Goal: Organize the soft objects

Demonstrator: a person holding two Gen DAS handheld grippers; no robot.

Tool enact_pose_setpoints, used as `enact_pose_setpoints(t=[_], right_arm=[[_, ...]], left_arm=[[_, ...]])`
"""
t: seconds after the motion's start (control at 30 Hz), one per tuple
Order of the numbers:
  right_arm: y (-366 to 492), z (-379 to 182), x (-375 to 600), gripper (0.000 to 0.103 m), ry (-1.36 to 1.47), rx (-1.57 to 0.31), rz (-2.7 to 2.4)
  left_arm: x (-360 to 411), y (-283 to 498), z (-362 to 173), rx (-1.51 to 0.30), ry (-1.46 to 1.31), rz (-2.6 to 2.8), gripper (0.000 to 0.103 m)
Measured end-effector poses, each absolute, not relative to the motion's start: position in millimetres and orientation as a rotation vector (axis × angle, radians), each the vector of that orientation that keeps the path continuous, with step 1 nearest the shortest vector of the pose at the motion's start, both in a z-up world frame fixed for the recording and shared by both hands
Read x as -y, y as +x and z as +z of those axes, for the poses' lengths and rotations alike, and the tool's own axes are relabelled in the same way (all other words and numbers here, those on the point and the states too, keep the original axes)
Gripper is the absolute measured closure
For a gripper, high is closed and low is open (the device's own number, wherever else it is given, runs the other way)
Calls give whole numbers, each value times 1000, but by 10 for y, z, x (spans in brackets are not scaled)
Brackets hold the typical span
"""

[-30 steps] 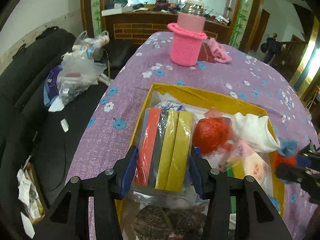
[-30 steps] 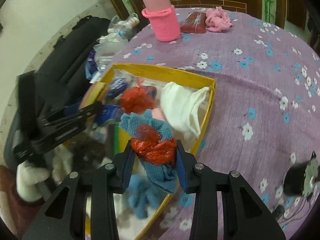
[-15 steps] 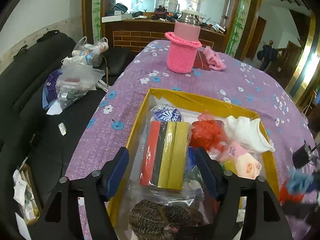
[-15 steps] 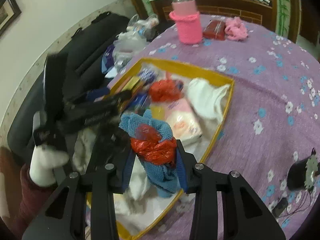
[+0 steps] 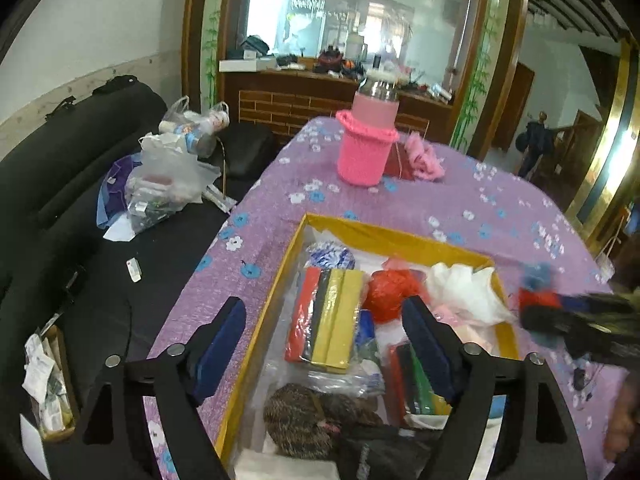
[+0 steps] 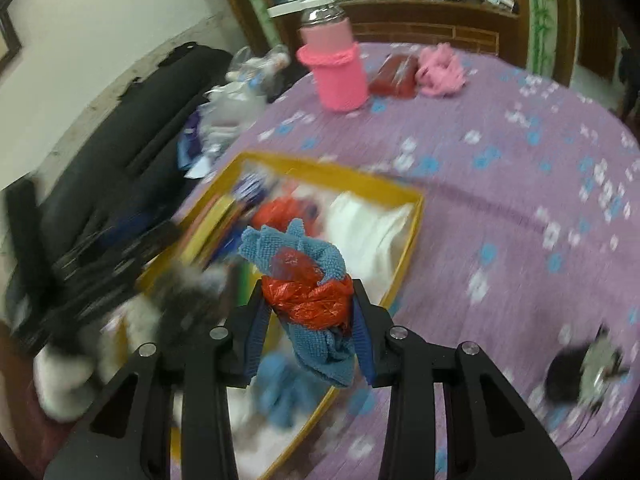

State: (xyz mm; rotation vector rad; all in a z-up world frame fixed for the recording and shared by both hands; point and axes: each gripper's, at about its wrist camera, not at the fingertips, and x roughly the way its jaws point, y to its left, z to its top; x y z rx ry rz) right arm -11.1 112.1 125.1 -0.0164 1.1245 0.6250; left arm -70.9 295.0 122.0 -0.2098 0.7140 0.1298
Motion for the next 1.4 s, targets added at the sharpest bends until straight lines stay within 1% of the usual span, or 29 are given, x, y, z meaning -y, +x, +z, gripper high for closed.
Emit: enact_pose_setpoints(t=[0.17,0.23,0.3,0.33,0.37,0.43,0.57,0.63,0.7,0.77,0.87,1.1,1.4], right_arm=[[135,1085,-1475,66,-62,-1116,625],[214,1012,-1603,66,-73,-1111,617],[285,930,-1650,64,-54,-1146,604],[316,892,-1650,57,-29,-1161,604],[346,861,-1641,47,0,-1172,603],[358,872,-1611,42,26,-1161,599],[309,1106,-1445,42,62,-1080,582],[232,1265,-1308,41,82,-1039,577],[107,1422,-1147,40,102,-1000,578],[-24,1543,-1011,36,113,-967,578],[-241,1667,-819,35,120,-920,569],[-626,1671,-545,35,107,-901,568],[-968,1574,-224,35,90,-885,561]], left_arm=[[-2909,-984,1296,-688,-246,131,18],[-2887,-1088,1318,-675,-249,140,13],[-2853,-1180,1342,-657,-238,152,9],[-2831,-1221,1348,-649,-233,157,7],[-2813,-1280,1359,-635,-229,168,6],[-2760,-1342,1369,-619,-219,177,4],[-2629,-1453,1406,-572,-185,211,3],[-2537,-1528,1433,-542,-156,243,1],[-2448,-1598,1462,-507,-135,278,0],[-2347,-1684,1487,-477,-117,317,0],[-2179,-1810,1493,-453,-96,389,0],[-1871,-1980,1494,-461,-106,428,0],[-1561,-2228,1660,-471,-81,432,0]])
